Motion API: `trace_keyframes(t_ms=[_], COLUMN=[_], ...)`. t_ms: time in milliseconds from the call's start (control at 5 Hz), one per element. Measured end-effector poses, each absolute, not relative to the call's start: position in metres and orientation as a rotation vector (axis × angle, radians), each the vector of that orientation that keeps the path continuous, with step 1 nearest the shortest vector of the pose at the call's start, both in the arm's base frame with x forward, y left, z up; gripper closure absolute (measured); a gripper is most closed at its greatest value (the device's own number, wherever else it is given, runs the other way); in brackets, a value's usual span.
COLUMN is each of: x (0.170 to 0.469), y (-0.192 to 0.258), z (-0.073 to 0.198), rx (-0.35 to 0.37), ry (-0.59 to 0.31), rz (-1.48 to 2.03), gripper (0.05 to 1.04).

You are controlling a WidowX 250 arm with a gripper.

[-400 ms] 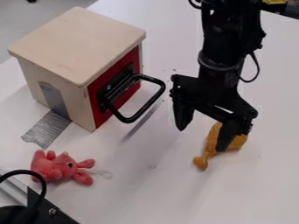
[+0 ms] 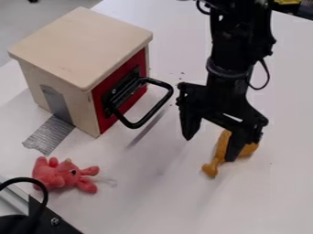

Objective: Putting the yellow object in the top of drawer

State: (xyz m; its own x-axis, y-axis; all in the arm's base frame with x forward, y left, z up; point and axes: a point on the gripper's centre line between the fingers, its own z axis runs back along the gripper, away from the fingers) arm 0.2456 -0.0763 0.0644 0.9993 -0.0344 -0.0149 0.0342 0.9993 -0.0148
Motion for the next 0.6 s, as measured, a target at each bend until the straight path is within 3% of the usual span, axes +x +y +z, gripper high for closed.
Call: trace_keyframes(t_ms=[200,600], x=[0.259,0.311], y=[-0.072,-0.068], z=[0.072,0.087], rx=[-0.096,-0.099], ry=[-0.015,-0.037], rz=[-0.016,-0.005], gripper=[0.083,0.083])
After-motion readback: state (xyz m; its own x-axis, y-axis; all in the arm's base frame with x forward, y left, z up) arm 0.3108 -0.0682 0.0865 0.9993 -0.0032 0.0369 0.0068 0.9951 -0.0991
